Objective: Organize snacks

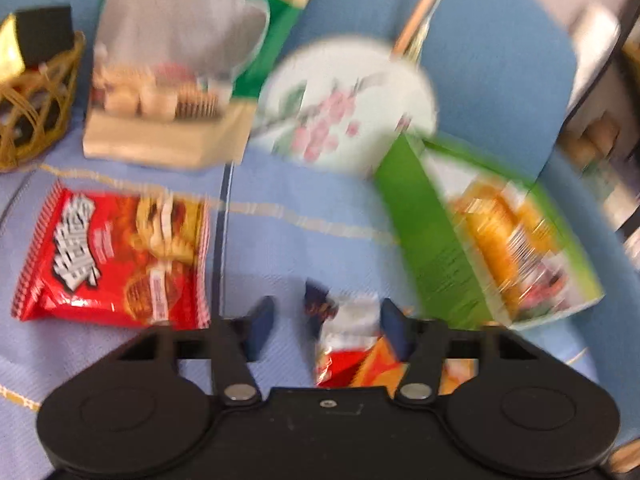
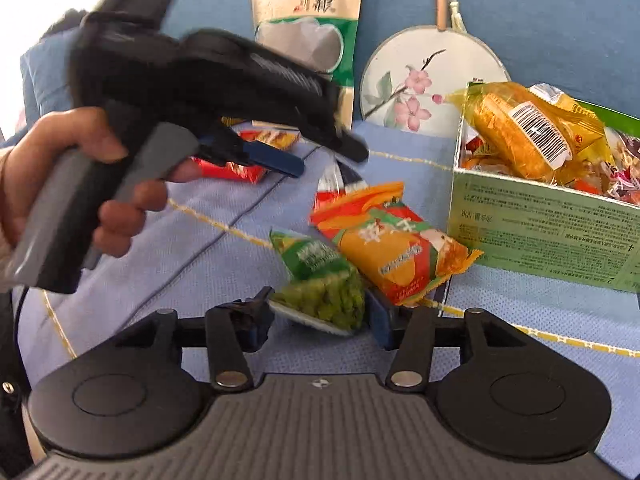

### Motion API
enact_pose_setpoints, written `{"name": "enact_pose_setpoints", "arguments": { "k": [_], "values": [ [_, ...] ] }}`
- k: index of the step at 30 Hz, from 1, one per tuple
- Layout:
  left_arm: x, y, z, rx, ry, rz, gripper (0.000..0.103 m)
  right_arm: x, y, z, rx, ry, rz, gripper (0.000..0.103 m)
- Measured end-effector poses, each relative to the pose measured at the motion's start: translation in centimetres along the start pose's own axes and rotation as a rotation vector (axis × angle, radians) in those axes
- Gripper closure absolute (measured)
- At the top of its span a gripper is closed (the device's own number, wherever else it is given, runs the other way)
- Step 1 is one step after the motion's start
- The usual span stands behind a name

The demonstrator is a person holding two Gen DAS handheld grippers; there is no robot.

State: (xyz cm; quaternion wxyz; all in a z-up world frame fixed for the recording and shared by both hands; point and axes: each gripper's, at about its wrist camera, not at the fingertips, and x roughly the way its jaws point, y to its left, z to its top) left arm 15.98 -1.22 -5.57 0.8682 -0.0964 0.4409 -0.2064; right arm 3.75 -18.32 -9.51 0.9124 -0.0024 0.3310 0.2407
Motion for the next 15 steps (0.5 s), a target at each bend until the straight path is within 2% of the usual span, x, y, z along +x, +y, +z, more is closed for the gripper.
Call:
{"name": "enact_pose_setpoints", "arguments": {
  "k": [5, 10, 15],
  "values": [
    [-0.4, -0.1, -0.8, 0.051, -0.02, 0.033, 0.064, -0.1, -0.3, 0.1, 0.03, 0.001, 0.014, 0.016],
    [-0.4, -0.1, -0.8, 0.056, -0.02, 0.048, 0.061, 0.1, -0.5, 0.3, 0.053, -0.002, 0.033, 0.007],
    [-0.2, -0.3, -0.8, 0.086, -0.022, 0.059, 0.061, -0.1, -1.1, 0.4, 0.113, -0.001, 0.058, 0.009]
  ]
}}
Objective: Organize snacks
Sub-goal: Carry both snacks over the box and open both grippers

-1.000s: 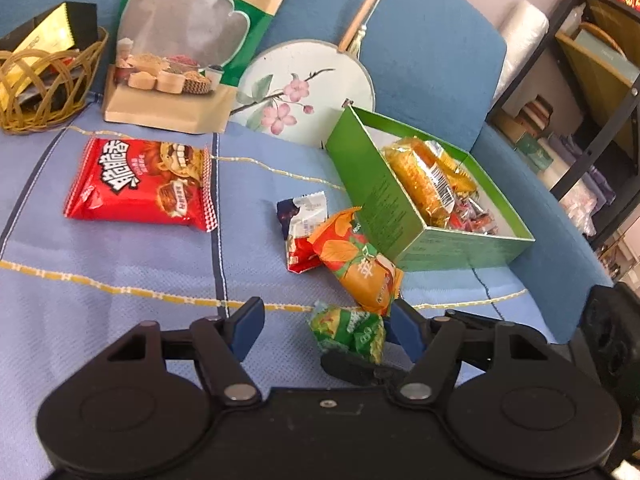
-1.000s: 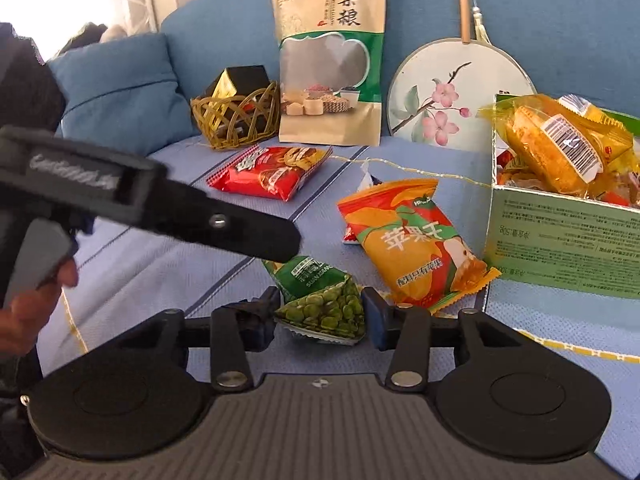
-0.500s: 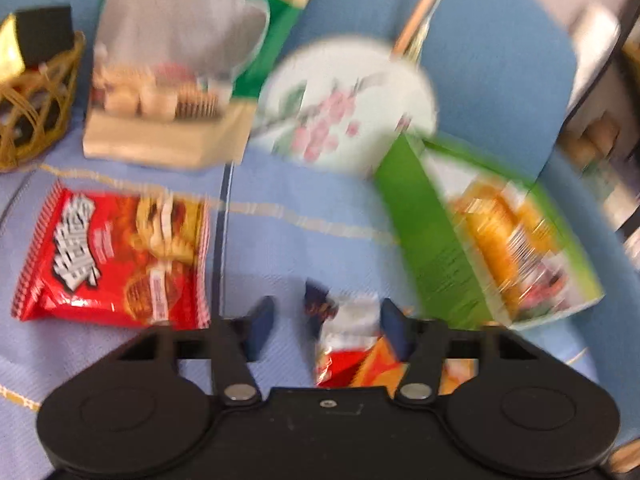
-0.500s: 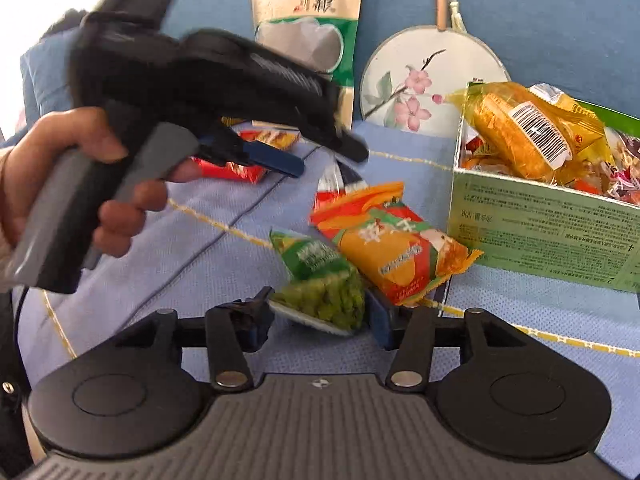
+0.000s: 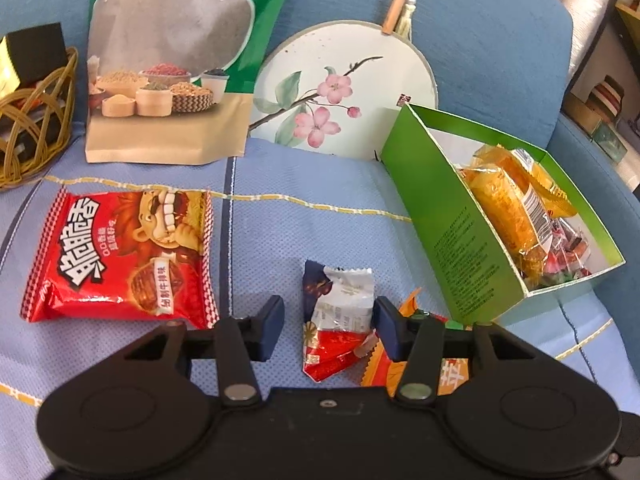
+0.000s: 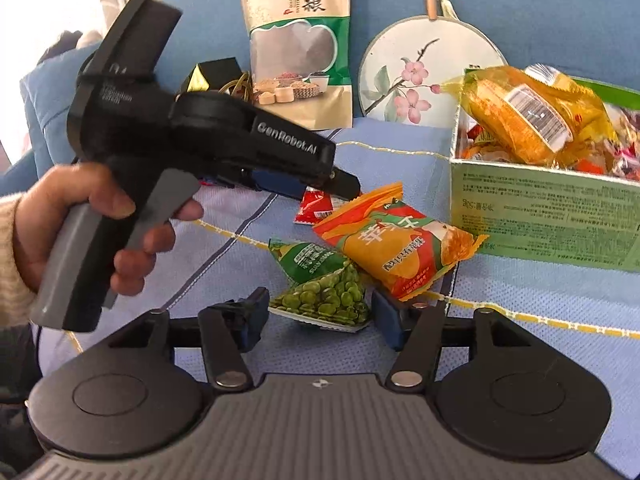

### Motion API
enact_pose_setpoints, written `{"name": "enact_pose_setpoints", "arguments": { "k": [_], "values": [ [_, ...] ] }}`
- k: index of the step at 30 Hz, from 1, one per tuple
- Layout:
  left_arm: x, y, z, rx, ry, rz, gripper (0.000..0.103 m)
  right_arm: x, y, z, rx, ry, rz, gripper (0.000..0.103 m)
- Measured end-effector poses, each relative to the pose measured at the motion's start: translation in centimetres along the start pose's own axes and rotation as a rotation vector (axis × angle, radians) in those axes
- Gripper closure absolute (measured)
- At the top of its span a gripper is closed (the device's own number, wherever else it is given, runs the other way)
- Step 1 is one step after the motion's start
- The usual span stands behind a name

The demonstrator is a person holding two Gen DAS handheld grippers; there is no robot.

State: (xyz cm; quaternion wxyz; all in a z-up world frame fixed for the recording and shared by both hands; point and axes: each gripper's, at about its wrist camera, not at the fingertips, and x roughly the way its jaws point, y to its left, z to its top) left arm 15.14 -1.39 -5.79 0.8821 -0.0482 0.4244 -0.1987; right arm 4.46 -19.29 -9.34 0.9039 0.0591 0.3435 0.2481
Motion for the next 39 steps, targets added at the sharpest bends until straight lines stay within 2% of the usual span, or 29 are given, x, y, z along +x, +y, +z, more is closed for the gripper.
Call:
{"name": "enact_pose_setpoints", "arguments": {
  "k": [8, 11, 12, 15, 18, 22, 26, 29, 33, 36, 39],
  "values": [
    [0.1, 0.1, 0.0, -0.002, -0.002, -0.005, 0.059, 0.0, 0.2, 0.0, -0.002, -0.007, 0.006, 0.008],
    [0.1, 0.0, -0.2, 0.007, -0.004, -0.009, 0.057, 0.1, 0.1, 0.1, -0.009, -0.004, -0.001, 0.018],
    [0.1, 0.0, -0.2, 0.014, -0.006, -0.013, 0.06, 0.1, 0.1, 0.1, -0.013, -0.004, -0.005, 0.028],
    [-0.1, 0.1, -0.5, 0.026, -0.001, -0.05, 0.063, 0.1, 0.0, 0.3, -0.023, -0.003, 0.005, 0.03],
    [-0.8, 0.0, -0.9, 0.041, -0.009, -0.051, 0.063, -0.2, 0.1, 0.5, -0.035, -0.008, 0.063, 0.031],
    [-2.9, 0.4, -0.7, 0.037, -0.031, -0.043, 0.064, -1.6, 0.3, 1.0, -0.049, -0.071, 0.107, 0.032],
    [-6.0, -0.3, 0.9, 0.033, -0.085, -0.066, 0.064, -3.7, -0.9, 2.1, -0.018, -0.183, 0.093, 0.032],
    [-7.7, -2.4, 2.6, 0.06, -0.13, -0.124, 0.063, -5.7, -2.5, 2.9, 0.008, -0.298, 0.014, 0.032],
    [-8.6, -6.6, 4.8, 0.106, -0.17, -0.212, 0.063, -8.0, -5.7, 4.2, 0.081, -0.442, -0.191, 0.031],
    [-8.0, -9.8, 5.8, 0.145, -0.173, -0.259, 0.063, -9.2, -8.0, 4.5, 0.15, -0.5, -0.353, 0.031],
    [-6.6, -13.2, 6.4, 0.2, -0.165, -0.298, 0.063, -10.0, -10.6, 4.9, 0.169, -0.517, -0.481, 0.031]
  ]
}}
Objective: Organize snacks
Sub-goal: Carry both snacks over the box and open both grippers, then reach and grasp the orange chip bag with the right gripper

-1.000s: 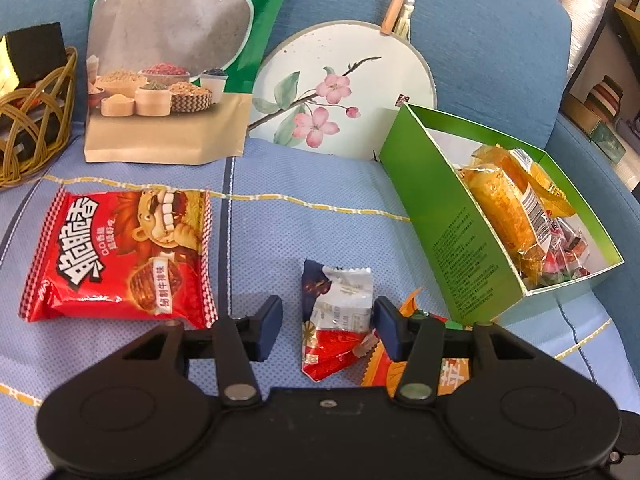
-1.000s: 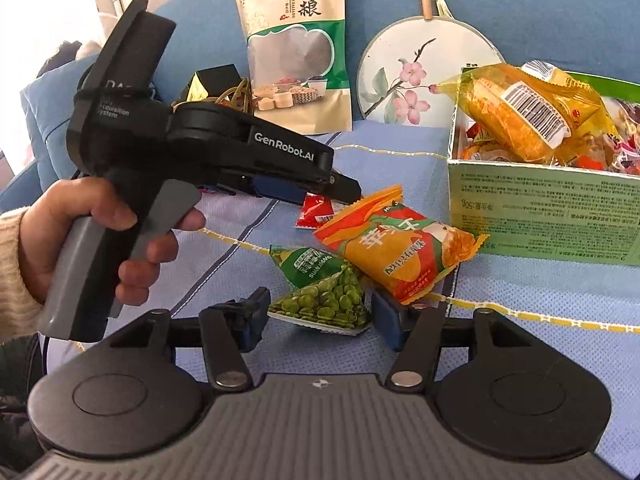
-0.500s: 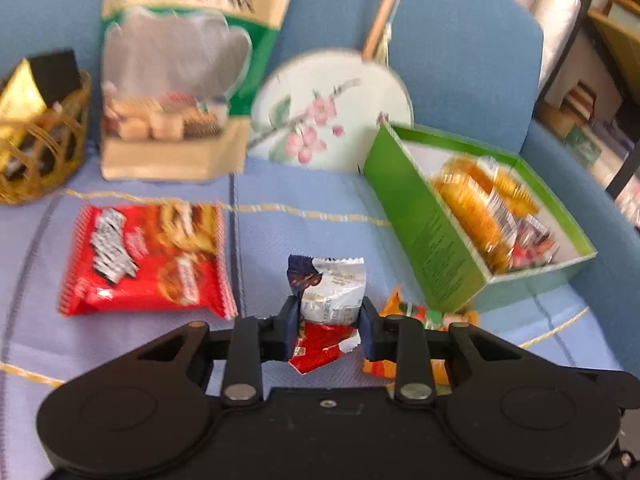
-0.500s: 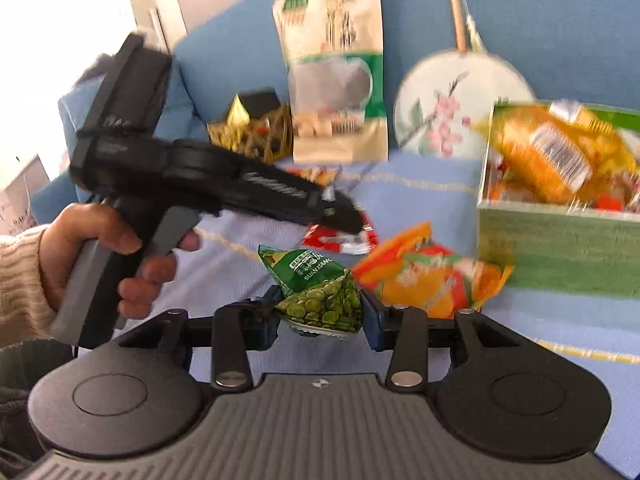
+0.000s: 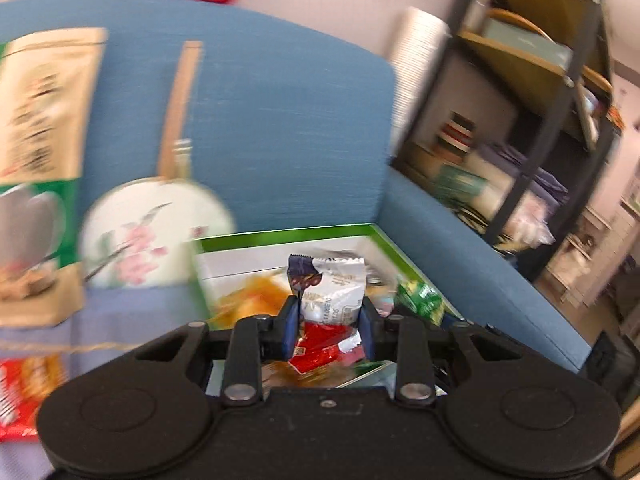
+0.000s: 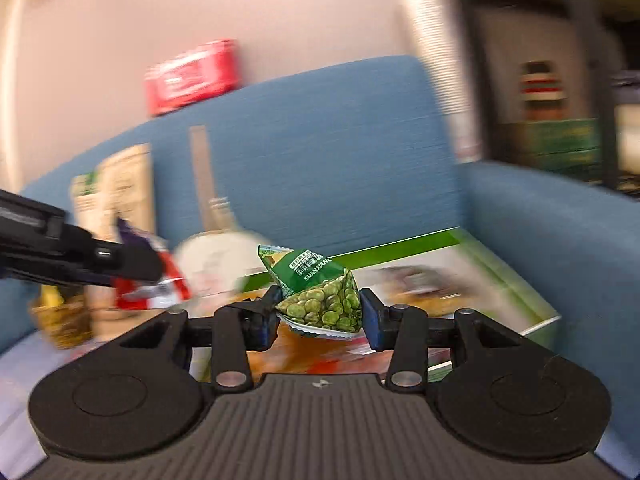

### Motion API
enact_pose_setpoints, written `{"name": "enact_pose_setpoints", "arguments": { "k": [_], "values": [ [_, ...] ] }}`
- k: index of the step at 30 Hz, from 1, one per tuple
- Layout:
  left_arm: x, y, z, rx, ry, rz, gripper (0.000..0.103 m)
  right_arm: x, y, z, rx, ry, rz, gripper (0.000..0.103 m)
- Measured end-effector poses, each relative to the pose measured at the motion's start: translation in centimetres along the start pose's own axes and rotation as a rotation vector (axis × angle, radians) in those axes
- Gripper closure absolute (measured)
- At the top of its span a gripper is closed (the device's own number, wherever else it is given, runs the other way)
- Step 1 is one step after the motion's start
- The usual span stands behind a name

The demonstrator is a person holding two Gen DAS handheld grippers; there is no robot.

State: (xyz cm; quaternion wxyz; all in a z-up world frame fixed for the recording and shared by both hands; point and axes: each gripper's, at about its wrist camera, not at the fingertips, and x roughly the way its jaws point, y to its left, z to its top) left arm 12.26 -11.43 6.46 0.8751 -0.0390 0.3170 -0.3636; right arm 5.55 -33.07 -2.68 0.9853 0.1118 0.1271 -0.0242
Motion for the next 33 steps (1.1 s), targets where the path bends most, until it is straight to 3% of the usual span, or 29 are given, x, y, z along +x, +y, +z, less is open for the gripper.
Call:
{"name": "enact_pose_setpoints", "arguments": {
  "k": [7, 11, 13, 14, 15, 17, 21, 26, 33],
  "values": [
    [6.1, -3.3, 1.0, 0.013, 0.022, -0.042, 0.062, 1.5, -3.3, 0.8, -0.053, -0.039, -0.153, 0.031],
    [9.2, -3.7, 0.8, 0.0, 0.05, -0.033, 0.058, 2.7, -4.1, -0.1, -0.064, 0.008, -0.176, 0.03],
    [10.0, -3.4, 0.3, 0.006, 0.046, -0.026, 0.012, 3.8, -3.8, -0.9, -0.105, 0.098, -0.196, 0.017],
    [10.0, -3.4, 0.0, 0.012, 0.036, -0.002, 0.0, 4.2, -3.7, -1.2, -0.121, 0.127, -0.198, 0.01],
    [9.6, -3.4, -0.4, 0.014, 0.007, 0.036, 0.0, 4.2, -3.4, -1.3, -0.14, 0.13, -0.201, 0.001],
    [8.6, -3.3, -0.8, 0.021, -0.051, 0.059, 0.0, 3.4, -3.0, -1.1, -0.165, 0.08, -0.199, 0.0],
    [7.2, -2.1, -0.5, -0.009, -0.045, 0.067, 0.0, 2.1, -2.7, -0.8, -0.173, 0.014, -0.194, 0.0],
    [4.7, -0.5, -0.7, -0.083, -0.037, 0.114, 0.0, 1.1, -2.2, -1.2, -0.138, 0.021, -0.139, 0.0],
    [0.4, 2.5, -5.8, -0.214, 0.0, 0.177, 0.0, 0.7, -0.2, -1.5, -0.087, 0.097, 0.007, 0.0]
  ]
}}
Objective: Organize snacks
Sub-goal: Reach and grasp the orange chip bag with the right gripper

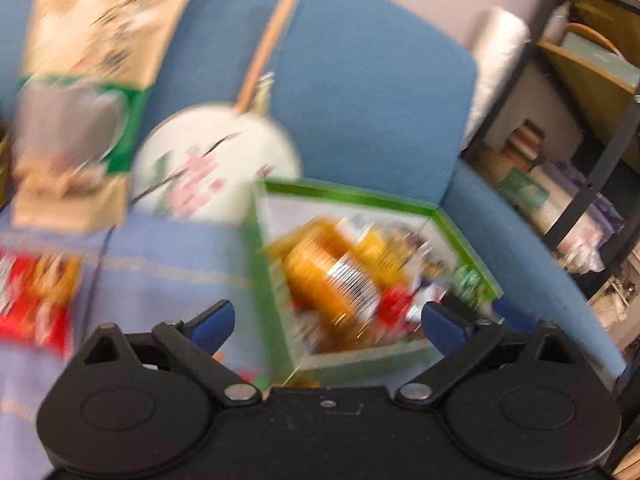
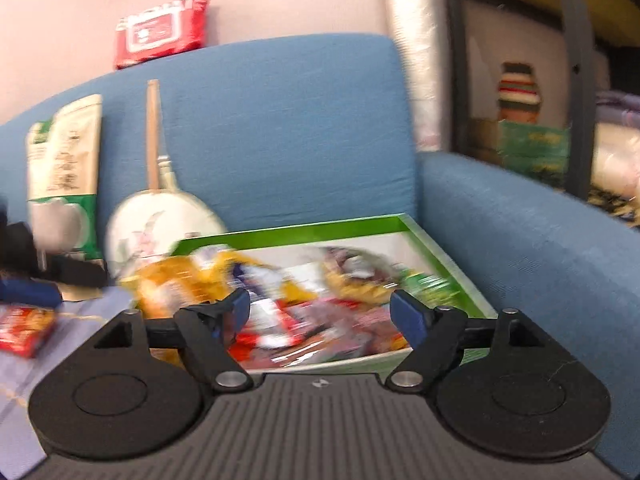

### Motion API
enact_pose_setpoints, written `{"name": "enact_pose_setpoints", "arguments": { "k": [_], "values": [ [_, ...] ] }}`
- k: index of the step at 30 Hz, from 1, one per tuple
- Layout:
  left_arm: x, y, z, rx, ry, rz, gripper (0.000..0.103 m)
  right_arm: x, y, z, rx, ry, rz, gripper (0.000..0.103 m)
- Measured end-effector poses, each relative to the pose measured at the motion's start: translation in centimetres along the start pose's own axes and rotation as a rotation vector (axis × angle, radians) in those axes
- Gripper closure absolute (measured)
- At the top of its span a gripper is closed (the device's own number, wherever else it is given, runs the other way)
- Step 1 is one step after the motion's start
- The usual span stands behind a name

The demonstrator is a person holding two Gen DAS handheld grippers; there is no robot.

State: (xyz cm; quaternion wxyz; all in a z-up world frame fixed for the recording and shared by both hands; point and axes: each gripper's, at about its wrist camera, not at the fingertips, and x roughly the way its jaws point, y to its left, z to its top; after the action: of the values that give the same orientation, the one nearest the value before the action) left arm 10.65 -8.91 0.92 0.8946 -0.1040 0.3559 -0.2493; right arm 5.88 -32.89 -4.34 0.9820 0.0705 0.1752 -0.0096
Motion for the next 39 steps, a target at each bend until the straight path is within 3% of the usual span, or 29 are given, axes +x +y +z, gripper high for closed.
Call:
{"name": "enact_pose_setpoints", "arguments": {
  "k": [3, 7, 10, 16, 18, 24, 26, 31, 37, 38, 39],
  "values": [
    [-1.6, 2.7, -1.8, -0.057, 0.009, 0.051, 0.0, -0.4, 1.1, -0.1, 0.039, 0.036, 0.057, 0.0],
    [-3.1, 6.1, -3.5, -0.139, 0.008, 0.058, 0.0, -1.1, 3.1, -0.8, 0.048, 0.078, 0.103, 0.0],
    [-2.9, 7.3, -4.0, -0.138, 0.045, 0.058, 0.0, -1.9, 4.4, -2.0, 0.035, 0.11, 0.156, 0.0],
    [-1.7, 7.9, -4.0, -0.08, 0.133, -0.012, 0.0, 0.7, 5.5, -4.2, 0.104, 0.329, 0.28, 0.0],
    [-1.0, 8.5, -3.7, -0.089, 0.17, -0.04, 0.001, 1.9, 5.7, -5.2, 0.151, 0.413, 0.322, 0.008],
    [1.4, 9.4, -2.0, -0.041, 0.252, -0.095, 0.039, 2.3, 6.6, -5.9, 0.177, 0.434, 0.363, 0.021],
    [2.2, 9.9, -1.9, -0.042, 0.278, -0.101, 0.063, 2.4, 6.5, -5.9, 0.186, 0.433, 0.371, 0.026],
    [2.6, 9.5, -1.9, -0.019, 0.287, -0.128, 0.064, 3.0, 6.4, -6.0, 0.223, 0.442, 0.395, 0.037],
    [2.8, 8.7, -2.5, 0.019, 0.283, -0.131, 0.061, 3.1, 6.7, -6.1, 0.226, 0.442, 0.403, 0.04],
    [2.8, 8.7, -2.5, 0.013, 0.284, -0.132, 0.064, 3.2, 6.7, -6.1, 0.224, 0.443, 0.405, 0.042],
    [2.8, 8.7, -2.6, 0.009, 0.284, -0.128, 0.073, 3.2, 6.8, -6.2, 0.22, 0.445, 0.41, 0.049]
  ]
}}
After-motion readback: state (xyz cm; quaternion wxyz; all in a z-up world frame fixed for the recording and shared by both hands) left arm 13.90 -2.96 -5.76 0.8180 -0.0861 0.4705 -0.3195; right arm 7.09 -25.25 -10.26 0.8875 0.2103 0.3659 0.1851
